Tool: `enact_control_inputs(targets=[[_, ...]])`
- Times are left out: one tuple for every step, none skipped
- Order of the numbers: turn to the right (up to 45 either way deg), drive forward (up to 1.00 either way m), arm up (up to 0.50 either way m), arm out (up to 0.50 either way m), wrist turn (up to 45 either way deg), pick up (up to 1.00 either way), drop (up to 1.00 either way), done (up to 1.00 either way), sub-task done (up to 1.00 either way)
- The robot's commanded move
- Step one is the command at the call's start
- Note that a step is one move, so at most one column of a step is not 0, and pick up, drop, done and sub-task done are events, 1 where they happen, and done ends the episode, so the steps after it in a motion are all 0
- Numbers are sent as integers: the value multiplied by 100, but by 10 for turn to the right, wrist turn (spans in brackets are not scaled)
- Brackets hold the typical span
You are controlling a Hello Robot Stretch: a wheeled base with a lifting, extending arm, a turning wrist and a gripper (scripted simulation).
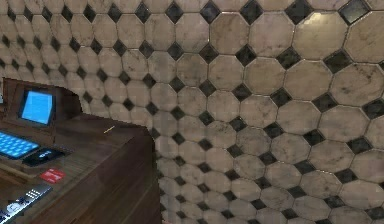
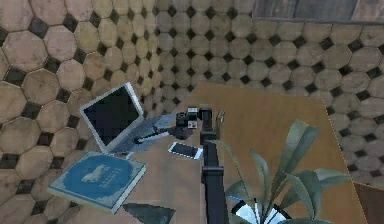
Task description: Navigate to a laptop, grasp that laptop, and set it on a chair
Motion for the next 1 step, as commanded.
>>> enact_control_inputs(targets=[[0, 0, 0, -8, 0, 0, 0, 0, 0]])
